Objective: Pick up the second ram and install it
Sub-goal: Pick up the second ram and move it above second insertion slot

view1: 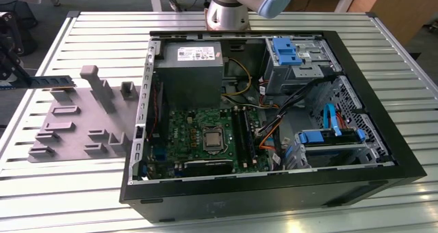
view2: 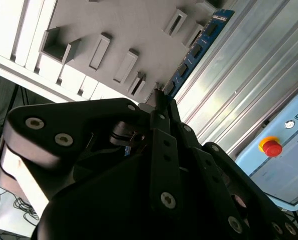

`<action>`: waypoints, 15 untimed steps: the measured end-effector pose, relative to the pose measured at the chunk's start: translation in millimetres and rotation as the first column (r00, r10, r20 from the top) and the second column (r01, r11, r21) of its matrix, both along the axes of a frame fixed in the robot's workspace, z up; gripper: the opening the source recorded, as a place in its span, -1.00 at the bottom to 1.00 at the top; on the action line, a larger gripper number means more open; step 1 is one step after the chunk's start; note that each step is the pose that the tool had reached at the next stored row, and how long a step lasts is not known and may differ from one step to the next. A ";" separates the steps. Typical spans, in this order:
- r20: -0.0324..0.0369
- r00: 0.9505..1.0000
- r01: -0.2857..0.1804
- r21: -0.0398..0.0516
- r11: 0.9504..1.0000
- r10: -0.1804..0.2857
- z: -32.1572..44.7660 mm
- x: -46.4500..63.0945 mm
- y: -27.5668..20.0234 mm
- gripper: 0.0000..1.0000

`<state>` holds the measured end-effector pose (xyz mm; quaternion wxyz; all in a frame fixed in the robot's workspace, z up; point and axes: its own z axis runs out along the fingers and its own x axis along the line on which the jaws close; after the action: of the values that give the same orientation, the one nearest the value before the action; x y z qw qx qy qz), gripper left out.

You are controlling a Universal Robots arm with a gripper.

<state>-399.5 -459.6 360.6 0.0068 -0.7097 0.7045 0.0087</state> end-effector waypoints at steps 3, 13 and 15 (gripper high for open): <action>0.000 1.000 0.000 0.000 1.000 0.000 0.1 0.7 0.0 -0.72; 0.000 1.000 0.000 0.000 1.000 0.000 3.6 7.6 0.0 -0.72; 0.000 1.000 0.000 0.000 1.000 0.000 8.4 7.6 0.0 -0.72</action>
<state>-392.0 -459.6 369.0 0.0068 -0.7097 0.7045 0.0086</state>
